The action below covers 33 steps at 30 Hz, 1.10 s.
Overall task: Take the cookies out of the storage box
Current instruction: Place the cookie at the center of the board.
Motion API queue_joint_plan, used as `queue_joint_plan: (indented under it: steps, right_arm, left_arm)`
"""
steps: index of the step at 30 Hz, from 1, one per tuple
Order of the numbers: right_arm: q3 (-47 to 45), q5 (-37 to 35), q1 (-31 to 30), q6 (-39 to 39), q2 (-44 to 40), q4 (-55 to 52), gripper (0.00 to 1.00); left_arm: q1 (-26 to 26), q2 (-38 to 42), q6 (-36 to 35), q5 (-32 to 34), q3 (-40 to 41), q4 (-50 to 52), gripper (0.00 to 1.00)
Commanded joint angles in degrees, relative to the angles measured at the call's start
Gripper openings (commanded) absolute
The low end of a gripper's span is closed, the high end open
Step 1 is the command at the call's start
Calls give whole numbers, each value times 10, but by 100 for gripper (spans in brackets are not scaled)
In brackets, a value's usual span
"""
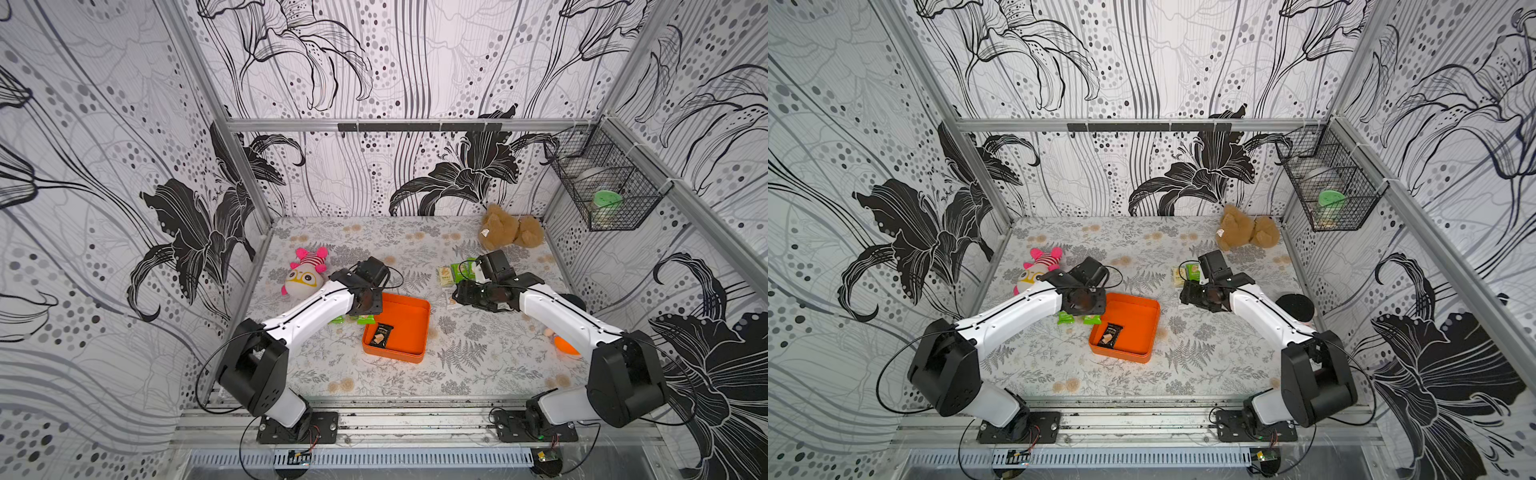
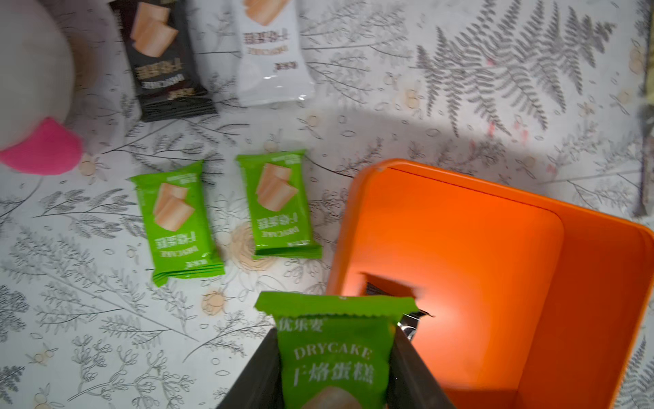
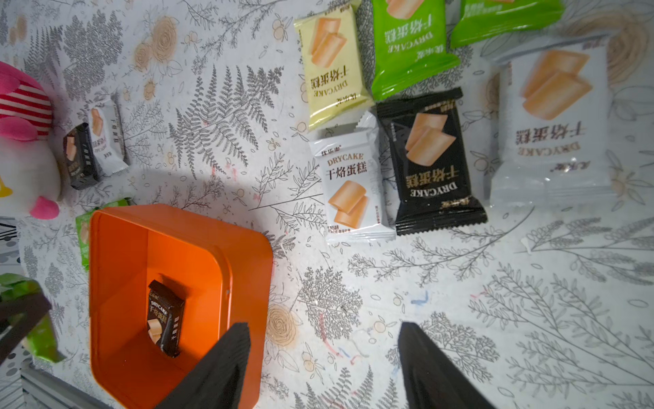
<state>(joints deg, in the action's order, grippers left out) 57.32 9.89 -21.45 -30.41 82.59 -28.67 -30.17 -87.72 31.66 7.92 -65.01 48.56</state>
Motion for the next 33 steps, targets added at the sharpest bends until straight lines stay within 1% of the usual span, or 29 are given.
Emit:
queue_joint_plan:
  steps: [1,9,14,20,23,31,33]
  right_arm:
    - [19,8,1,7,11,4,72]
    - [28,7,1,13,21,-3,72]
    - [31,1,1,18,23,-10,72]
    - [26,-4,1,21,21,-13,72]
    - [25,-4,1,22,20,-13,72]
    - [26,-8,1,25,15,-23,72]
    - [28,-9,1,26,14,-27,72]
  left_arm:
    - [51,28,-30,17,32,-6,43]
    - [184,50,-71,17,103,-49,43]
    - [233,44,-80,13,119,-73,44]
    - [285,4,-93,15,126,-93,44]
    - [297,-15,-97,13,129,-109,43]
    - [298,-43,-97,7,137,-137,44]
    - [298,-45,-97,4,138,-138,48]
